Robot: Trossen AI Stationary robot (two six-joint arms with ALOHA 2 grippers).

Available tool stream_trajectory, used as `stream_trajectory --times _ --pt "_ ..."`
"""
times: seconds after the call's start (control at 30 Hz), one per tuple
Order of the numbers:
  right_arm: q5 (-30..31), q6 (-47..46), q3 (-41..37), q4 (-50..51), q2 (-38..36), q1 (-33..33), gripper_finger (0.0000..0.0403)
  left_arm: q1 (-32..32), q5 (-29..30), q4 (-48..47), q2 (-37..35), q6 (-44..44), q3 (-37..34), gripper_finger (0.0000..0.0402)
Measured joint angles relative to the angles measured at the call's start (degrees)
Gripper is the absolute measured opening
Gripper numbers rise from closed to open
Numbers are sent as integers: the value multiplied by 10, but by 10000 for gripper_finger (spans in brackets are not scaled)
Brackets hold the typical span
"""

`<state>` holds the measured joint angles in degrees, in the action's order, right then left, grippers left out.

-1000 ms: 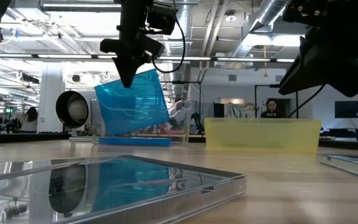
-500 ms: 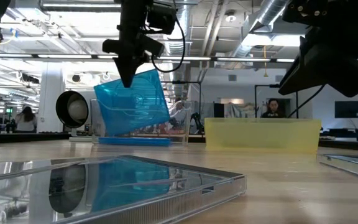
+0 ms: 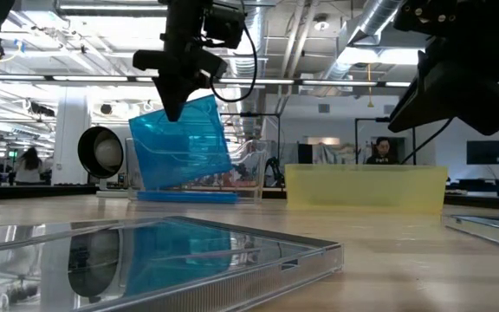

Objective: Pick & place jewel cases by type
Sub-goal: Put the left blue CD case into the transparent bin

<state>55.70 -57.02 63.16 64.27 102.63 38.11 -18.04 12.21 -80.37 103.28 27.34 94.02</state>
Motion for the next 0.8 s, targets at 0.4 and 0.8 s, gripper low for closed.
stream_trajectory --times 0.4,0.8 --pt "1 0 0 0 0 0 111 0 -16 3 0 -5 0 39" --pt "-1 0 -13 -15 0 -11 111 1 -15 4 0 -41 0 54"
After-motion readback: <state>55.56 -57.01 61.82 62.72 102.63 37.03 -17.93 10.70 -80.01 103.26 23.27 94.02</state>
